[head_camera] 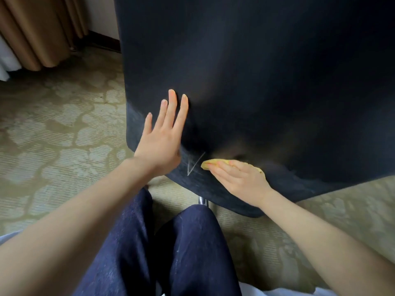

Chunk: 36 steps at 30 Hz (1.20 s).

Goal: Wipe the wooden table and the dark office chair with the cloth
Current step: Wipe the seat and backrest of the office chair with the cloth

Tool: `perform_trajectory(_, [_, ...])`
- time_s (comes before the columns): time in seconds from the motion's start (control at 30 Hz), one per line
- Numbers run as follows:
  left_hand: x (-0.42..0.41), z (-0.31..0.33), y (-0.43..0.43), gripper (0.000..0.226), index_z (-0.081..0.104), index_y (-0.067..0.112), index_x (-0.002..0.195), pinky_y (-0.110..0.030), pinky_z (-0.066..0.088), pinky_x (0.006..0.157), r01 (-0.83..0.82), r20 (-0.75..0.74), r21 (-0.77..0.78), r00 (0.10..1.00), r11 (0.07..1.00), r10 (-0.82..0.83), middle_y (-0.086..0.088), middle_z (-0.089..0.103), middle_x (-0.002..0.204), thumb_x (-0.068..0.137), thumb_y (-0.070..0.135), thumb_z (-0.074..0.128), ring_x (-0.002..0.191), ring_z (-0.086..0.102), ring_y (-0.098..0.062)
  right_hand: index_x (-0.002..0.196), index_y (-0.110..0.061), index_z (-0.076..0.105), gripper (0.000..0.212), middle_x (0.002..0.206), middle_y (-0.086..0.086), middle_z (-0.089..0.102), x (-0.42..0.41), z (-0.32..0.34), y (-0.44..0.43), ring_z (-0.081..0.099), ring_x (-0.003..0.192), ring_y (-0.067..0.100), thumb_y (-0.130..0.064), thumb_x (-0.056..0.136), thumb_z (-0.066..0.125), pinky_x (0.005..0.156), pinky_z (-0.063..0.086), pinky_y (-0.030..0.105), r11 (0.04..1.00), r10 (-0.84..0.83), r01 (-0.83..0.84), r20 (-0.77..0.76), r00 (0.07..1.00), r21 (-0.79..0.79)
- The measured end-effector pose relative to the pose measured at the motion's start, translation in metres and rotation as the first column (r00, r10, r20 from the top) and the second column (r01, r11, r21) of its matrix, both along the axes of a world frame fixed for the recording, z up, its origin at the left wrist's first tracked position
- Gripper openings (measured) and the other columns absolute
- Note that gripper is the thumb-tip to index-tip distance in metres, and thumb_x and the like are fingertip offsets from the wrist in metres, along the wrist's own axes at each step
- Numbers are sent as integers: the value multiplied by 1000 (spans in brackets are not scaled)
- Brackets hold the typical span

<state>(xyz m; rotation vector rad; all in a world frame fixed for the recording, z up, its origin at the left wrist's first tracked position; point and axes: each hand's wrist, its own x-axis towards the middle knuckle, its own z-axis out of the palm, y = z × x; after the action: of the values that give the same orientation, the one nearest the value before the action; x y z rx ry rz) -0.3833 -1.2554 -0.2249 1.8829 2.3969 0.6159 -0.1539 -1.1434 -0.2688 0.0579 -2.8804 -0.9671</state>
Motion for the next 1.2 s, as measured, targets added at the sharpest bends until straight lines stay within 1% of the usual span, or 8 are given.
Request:
perform_trajectory(0.1, [-4, 3, 2, 105, -23, 14, 146, -45, 13, 115, -6, -16, -32, 1000, 999, 6, -12, -28, 154, 74, -5, 51, 145, -10, -33, 118, -13, 69, 39, 133, -5, 58, 17, 3, 2, 50, 123, 15, -16, 79, 69, 104, 37, 27, 994, 42, -54, 126, 991, 97])
perform_trajectory(0.23, [-17, 12, 5, 105, -22, 11, 146, -47, 13, 115, -4, -46, -90, 999, 996, 0, -14, -27, 153, 72, -4, 51, 145, -8, -35, 119, -9, 68, 39, 128, -4, 62, 43, 29, -1, 55, 118, 13, 3, 94, 41, 101, 41, 25, 991, 47, -50, 29, 998, 123])
perform_trajectory(0.4, [-23, 19, 2, 101, -20, 11, 147, -58, 2, 112, -110, -140, -104, 986, 989, 95, -11, -26, 154, 78, 4, 53, 144, -10, -35, 118, -12, 69, 30, 124, -2, 65, 59, 87, -13, 64, 110, 14, -7, 89, 65, 93, 46, 26, 988, 36, -7, -180, 983, 155])
perform_trajectory(0.53, [-3, 20, -1, 92, -16, 9, 148, -55, 2, 114, -164, 19, -86, 986, 983, 166, -13, -28, 153, 83, 6, 49, 145, -13, -32, 112, -10, 72, 25, 117, 1, 68, 45, 132, -20, 62, 108, 19, -4, 89, 66, 88, 45, 31, 962, 102, -1, -356, 929, 273])
perform_trajectory(0.7, [18, 15, 1, 91, -18, 9, 147, -49, 2, 115, -87, 286, -73, 953, 994, 105, -12, -26, 155, 83, 3, 46, 145, -12, -27, 106, -12, 74, 23, 110, 1, 71, 3, 158, -21, 55, 105, 18, -3, 86, 70, 83, 43, 31, 935, 168, 51, -567, 807, 350])
perform_trajectory(0.87, [25, -5, 1, 96, -21, 10, 147, -45, 7, 116, -52, 348, -52, 935, 997, 67, -13, -24, 155, 83, -1, 50, 146, 3, -30, 107, -17, 75, 27, 113, -3, 70, -32, 134, -18, 54, 106, 14, -4, 83, 73, 80, 44, 30, 948, 117, 129, -692, 712, 293])
perform_trajectory(1.03, [38, -23, 4, 98, -23, 9, 146, -44, 9, 116, -61, 412, -51, 908, 997, 77, -15, -22, 155, 79, -6, 47, 146, 1, -31, 112, -16, 72, 29, 117, -5, 68, -42, 83, -15, 51, 112, 12, -4, 86, 66, 87, 46, 28, 979, 83, 54, -625, 777, 197])
perform_trajectory(1.2, [40, -29, 11, 96, -22, 6, 146, -48, 12, 117, -73, 411, -70, 907, 995, 95, -16, -19, 156, 78, -6, 45, 145, -12, -26, 116, -11, 70, 30, 126, 0, 64, -32, 26, -18, 59, 117, 15, -13, 86, 67, 100, 40, 29, 999, 16, 2, -423, 906, 43])
